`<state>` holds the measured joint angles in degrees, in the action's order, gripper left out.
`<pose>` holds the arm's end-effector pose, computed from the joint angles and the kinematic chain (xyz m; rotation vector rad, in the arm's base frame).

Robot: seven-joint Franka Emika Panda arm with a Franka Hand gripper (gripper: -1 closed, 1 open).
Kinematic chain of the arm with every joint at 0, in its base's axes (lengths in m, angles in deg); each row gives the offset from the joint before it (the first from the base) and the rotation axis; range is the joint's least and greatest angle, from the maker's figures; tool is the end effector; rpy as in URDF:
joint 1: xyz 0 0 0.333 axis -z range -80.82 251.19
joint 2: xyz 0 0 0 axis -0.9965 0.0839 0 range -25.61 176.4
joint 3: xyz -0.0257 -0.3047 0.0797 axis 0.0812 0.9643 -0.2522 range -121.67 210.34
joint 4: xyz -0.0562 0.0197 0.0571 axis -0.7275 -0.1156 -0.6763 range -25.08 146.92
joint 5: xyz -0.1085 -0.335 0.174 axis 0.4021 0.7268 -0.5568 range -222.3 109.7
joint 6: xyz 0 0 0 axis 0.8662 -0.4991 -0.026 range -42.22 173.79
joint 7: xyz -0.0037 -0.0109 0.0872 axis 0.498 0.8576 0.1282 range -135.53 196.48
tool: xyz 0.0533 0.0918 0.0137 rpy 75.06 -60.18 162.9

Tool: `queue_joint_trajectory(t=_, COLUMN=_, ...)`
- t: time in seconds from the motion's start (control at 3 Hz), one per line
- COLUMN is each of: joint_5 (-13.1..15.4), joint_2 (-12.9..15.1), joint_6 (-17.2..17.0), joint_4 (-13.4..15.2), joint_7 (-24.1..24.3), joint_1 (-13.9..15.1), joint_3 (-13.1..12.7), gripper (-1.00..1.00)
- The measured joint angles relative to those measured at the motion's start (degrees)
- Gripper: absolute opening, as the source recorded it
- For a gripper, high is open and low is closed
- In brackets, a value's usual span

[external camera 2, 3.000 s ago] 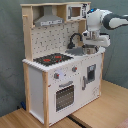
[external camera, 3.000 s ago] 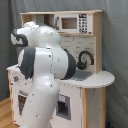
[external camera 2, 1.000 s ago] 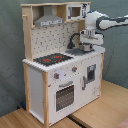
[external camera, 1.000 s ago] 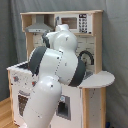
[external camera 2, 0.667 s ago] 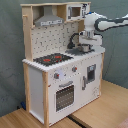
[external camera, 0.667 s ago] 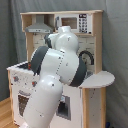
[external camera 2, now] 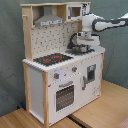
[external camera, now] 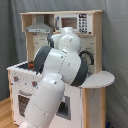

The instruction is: Play with the kitchen

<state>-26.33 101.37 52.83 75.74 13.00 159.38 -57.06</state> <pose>0.5316 0.1190 0.5284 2.7660 1.3020 -0.1008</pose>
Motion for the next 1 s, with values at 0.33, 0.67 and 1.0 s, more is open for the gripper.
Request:
queue_joint_trajectory(t=0.33, joint_5=0.0, joint_2=0.4, joint_6=0.0, joint_4=-1.6, joint_7=-0.3, joint_1=-4.1, joint_3=3.8, gripper=-1.00)
queue_joint_trajectory(t=0.67, joint_5=-0.1, joint_2=2.0, joint_6=0.5, joint_4=-2.5, joint_7=-0.4, joint_1=-8.4, joint_3=7.6, gripper=-1.00)
queue_joint_trajectory(t=1.0, joint_5=-0.1, joint_2=5.0, joint_6=1.0, joint_4=-2.6, joint_7=-0.2, joint_1=-11.5, joint_3=9.1, gripper=-1.00)
